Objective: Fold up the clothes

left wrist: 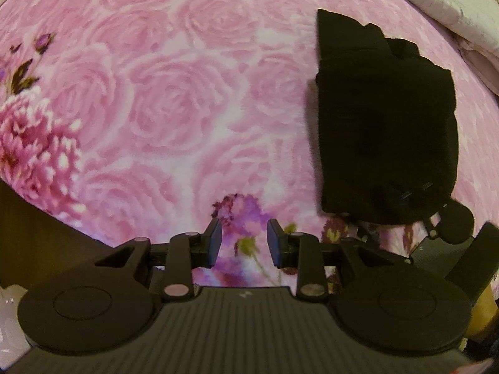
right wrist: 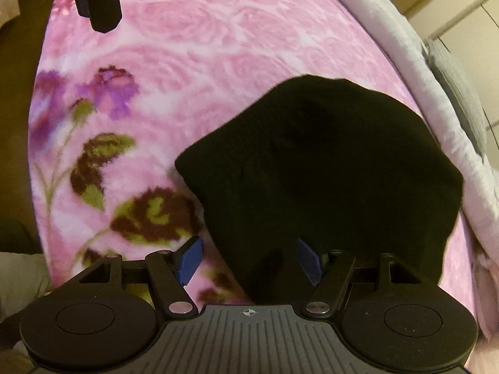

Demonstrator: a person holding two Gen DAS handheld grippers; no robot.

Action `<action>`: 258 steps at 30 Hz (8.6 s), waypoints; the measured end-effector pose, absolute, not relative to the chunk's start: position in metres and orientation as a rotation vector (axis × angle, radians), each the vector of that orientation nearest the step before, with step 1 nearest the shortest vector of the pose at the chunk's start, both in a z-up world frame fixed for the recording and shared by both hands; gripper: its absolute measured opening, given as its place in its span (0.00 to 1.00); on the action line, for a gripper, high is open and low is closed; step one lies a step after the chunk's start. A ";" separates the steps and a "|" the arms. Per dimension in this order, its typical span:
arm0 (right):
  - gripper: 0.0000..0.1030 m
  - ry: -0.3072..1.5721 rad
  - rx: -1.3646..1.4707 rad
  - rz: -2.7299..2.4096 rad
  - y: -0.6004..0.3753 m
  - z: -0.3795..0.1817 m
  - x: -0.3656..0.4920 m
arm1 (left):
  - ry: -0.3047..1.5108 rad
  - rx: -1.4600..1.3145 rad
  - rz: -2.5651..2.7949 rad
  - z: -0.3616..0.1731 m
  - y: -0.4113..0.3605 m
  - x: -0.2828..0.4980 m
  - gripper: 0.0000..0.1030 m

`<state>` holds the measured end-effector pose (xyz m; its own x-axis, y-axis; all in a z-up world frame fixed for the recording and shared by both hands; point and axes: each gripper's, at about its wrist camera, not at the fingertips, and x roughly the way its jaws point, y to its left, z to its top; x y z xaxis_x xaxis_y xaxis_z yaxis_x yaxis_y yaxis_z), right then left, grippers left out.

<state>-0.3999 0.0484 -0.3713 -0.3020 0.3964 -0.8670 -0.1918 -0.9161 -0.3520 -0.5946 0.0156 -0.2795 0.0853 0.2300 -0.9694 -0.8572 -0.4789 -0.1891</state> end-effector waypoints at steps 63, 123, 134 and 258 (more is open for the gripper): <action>0.03 0.996 -0.908 2.290 0.142 -0.216 -0.359 | 0.467 -1.471 1.657 -0.232 -0.007 -0.623 0.26; 0.08 1.661 -0.052 1.088 0.193 -0.368 -0.033 | 0.128 -1.590 1.774 -0.291 0.014 -0.653 0.29; 0.08 1.639 0.070 1.041 0.174 -0.360 -0.017 | 0.040 -1.595 1.729 -0.324 0.043 -0.687 0.33; 0.03 1.295 -0.112 1.038 0.161 -0.324 -0.037 | -0.293 -1.059 1.998 -0.271 -0.046 -0.835 0.00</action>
